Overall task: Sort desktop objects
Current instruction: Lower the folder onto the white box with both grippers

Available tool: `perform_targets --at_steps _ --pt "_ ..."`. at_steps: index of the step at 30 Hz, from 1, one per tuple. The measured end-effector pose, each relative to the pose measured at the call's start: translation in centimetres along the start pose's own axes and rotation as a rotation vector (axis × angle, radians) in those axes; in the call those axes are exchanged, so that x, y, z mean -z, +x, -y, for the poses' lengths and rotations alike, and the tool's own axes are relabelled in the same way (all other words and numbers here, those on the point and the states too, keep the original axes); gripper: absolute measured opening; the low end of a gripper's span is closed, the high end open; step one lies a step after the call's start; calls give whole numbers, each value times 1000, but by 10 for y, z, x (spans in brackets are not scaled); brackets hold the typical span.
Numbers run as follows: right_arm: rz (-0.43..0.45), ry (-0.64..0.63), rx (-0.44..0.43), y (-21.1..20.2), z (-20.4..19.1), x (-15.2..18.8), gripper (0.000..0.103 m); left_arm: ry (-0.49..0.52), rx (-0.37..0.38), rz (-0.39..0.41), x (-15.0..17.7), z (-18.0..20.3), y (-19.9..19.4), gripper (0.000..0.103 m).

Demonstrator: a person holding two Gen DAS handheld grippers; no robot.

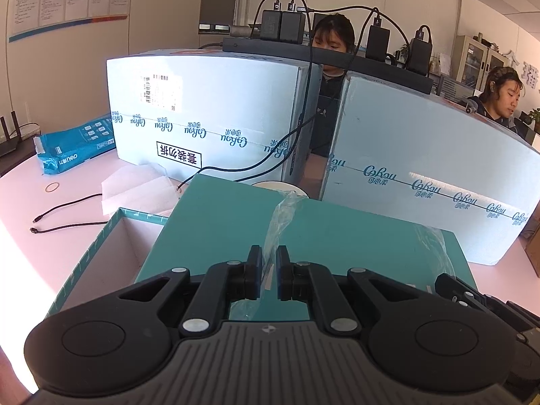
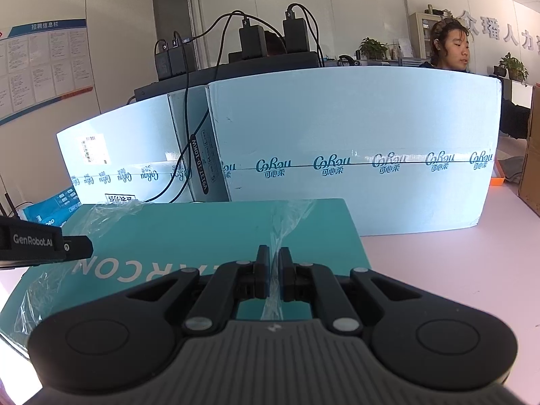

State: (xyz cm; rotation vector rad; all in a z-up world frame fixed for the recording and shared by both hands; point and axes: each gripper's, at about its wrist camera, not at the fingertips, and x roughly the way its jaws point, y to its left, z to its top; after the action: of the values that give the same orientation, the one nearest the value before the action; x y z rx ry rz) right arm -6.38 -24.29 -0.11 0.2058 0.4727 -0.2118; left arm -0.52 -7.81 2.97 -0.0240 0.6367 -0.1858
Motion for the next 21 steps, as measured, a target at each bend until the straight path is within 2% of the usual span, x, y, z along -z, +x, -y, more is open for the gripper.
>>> perform_targets --at_steps 21 --pt "-7 -24 -34 6 -24 -2 8 -41 -32 6 -6 -24 1 6"
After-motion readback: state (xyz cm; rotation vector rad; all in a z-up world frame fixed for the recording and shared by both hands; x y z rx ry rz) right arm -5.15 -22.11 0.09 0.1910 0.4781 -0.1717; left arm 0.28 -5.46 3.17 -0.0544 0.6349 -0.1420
